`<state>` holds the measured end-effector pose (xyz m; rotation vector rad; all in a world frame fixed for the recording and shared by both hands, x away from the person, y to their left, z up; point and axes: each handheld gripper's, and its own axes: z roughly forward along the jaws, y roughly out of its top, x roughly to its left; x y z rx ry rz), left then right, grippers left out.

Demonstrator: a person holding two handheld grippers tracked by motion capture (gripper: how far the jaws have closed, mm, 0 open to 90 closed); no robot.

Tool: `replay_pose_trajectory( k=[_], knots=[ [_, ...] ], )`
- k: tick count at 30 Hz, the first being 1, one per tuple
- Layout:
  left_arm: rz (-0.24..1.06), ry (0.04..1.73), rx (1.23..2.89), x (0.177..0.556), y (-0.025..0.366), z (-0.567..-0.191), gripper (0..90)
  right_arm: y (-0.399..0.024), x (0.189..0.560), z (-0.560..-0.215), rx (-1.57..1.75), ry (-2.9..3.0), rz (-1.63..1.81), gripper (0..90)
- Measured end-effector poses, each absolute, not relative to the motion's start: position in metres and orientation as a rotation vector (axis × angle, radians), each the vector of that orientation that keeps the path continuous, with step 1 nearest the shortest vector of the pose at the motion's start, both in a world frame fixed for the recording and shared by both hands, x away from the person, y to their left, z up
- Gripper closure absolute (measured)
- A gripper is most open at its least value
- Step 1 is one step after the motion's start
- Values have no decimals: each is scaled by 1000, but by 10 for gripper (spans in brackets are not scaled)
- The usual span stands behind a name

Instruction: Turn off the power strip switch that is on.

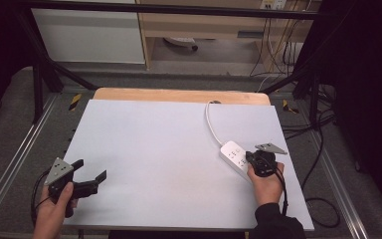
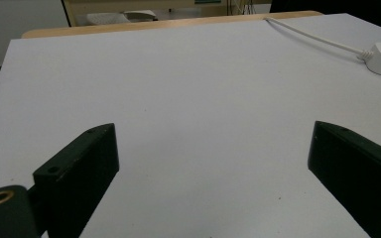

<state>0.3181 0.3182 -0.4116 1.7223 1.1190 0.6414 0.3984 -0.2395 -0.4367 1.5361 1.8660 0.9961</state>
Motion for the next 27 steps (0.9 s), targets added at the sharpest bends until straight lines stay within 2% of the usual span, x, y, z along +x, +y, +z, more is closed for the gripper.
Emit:
replay_pose_trajectory(
  k=[27],
  knots=[
    [644,1121,1724,318,319,-412,57,-239,398,-437,1528,1869,989,900]
  ],
)
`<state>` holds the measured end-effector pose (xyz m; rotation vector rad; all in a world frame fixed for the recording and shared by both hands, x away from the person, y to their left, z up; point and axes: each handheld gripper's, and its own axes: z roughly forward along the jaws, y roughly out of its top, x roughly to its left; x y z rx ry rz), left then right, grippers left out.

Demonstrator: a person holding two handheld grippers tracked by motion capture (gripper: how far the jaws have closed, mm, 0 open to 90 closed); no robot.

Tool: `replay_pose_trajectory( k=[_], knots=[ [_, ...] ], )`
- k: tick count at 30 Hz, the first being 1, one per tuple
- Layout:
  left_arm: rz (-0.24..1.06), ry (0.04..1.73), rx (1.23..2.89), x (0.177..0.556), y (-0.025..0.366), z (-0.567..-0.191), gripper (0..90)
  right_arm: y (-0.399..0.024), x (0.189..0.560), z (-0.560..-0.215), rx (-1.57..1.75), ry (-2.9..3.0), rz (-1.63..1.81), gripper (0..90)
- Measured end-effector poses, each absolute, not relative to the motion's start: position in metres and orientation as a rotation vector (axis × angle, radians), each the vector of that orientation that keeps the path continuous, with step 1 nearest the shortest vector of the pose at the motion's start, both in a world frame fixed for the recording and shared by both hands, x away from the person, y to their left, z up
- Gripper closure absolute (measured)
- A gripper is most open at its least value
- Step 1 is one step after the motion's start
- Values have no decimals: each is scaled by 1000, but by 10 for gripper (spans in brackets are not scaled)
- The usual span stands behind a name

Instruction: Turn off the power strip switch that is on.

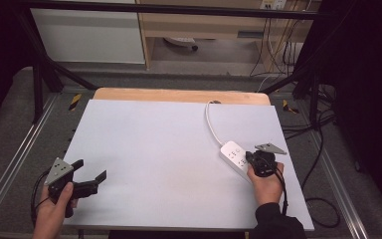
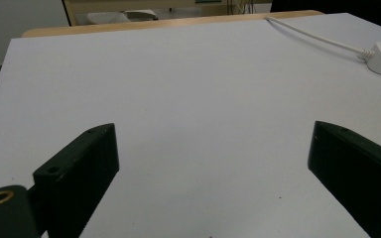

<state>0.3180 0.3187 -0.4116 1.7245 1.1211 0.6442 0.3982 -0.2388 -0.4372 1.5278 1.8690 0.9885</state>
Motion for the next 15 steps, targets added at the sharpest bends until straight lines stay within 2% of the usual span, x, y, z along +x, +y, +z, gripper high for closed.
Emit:
replay_pose_trajectory(
  k=[15],
  knots=[
    [645,1121,1723,318,319,-412,57,-239,399,-437,1525,1878,980,900]
  ],
)
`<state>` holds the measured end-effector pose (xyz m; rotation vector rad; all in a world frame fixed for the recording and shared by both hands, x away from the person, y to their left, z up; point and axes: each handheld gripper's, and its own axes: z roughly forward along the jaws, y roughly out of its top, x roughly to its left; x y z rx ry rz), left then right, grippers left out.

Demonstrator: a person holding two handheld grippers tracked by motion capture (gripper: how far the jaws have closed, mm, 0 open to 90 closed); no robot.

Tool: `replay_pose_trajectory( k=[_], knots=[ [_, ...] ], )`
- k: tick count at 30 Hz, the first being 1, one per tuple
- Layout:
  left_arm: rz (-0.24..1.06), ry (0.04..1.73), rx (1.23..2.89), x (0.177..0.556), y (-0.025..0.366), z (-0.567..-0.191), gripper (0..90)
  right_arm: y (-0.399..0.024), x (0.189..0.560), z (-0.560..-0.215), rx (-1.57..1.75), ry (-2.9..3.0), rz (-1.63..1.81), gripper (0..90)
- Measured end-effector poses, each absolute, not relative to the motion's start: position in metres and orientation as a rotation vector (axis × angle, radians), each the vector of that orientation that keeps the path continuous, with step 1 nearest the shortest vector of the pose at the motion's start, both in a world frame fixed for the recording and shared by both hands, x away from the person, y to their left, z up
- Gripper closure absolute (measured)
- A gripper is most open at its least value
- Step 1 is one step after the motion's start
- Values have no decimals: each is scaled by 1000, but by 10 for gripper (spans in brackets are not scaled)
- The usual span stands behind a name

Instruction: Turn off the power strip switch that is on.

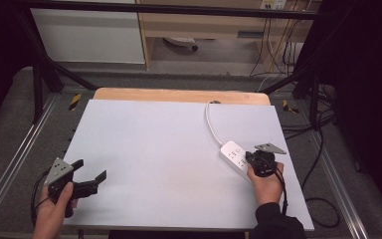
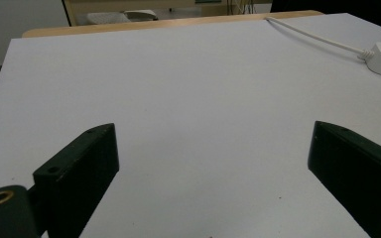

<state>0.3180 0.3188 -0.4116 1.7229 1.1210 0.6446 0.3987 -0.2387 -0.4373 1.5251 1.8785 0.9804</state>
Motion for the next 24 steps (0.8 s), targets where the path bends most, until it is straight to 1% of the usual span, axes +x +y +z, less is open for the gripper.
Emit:
replay_pose_trajectory(
  k=[24],
  knots=[
    [646,1120,1728,319,319,-412,57,-239,398,-437,1544,1871,994,900]
  ],
)
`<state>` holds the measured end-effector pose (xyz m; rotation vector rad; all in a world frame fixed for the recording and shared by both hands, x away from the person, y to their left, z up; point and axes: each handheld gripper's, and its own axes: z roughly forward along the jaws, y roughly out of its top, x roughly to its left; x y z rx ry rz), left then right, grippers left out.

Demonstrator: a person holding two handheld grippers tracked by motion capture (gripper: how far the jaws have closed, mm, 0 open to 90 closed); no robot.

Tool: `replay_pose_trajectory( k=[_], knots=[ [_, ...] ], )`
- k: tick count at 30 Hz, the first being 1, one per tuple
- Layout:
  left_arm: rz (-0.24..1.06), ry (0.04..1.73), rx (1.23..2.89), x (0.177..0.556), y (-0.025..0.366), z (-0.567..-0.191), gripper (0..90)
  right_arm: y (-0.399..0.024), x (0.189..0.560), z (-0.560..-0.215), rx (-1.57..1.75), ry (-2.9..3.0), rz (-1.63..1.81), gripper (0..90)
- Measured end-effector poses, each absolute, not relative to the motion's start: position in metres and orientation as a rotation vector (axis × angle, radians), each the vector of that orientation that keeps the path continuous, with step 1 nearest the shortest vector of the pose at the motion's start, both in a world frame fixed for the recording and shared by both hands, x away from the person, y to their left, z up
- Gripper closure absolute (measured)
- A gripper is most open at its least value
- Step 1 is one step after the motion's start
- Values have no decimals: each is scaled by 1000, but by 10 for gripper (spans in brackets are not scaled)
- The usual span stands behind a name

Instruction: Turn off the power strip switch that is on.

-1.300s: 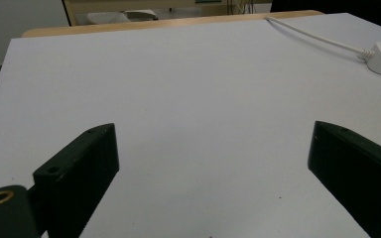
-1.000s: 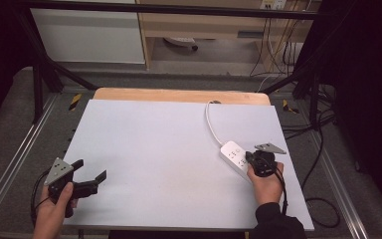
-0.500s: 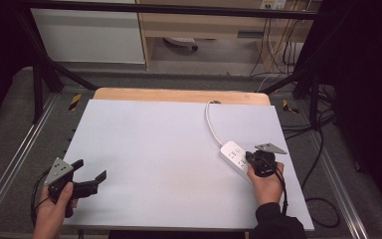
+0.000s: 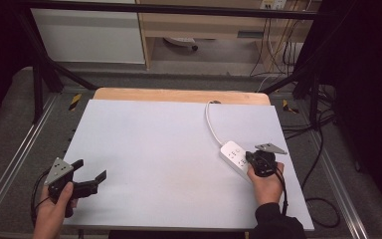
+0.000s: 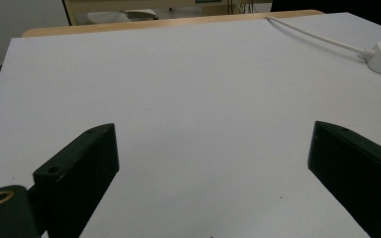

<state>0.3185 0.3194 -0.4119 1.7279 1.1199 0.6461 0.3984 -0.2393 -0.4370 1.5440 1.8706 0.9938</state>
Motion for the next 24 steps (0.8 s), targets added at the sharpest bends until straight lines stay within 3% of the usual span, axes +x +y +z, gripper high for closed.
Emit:
replay_pose_trajectory(
  k=[24],
  knots=[
    [643,1120,1729,319,319,-412,57,-243,397,-434,1575,1858,1086,900]
  ],
)
